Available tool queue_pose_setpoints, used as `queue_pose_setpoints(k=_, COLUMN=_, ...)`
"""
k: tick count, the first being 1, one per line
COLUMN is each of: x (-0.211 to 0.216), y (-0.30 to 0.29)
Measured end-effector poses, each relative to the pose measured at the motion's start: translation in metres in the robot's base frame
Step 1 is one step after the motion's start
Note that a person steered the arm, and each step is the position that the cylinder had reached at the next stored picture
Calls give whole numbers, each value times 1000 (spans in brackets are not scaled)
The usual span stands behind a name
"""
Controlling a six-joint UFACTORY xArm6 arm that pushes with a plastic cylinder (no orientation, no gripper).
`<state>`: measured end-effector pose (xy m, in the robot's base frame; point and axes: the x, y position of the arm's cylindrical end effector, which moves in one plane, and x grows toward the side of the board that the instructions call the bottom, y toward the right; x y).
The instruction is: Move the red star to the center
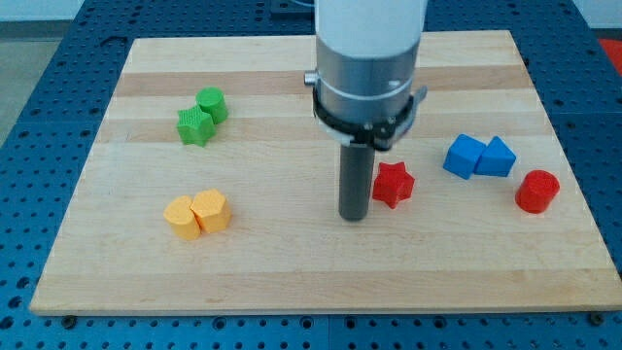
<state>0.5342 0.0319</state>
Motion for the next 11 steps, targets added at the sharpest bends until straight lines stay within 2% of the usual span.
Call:
queue_pose_setpoints(k=1, x=34, y=33)
queue_pose_setpoints(k=2, x=21, y=63)
queue_pose_setpoints(k=5, x=-35, y=65)
queue_pose_setpoints(k=6, x=-68, y=59)
queue_pose_setpoints(k=11, x=-106, y=-32)
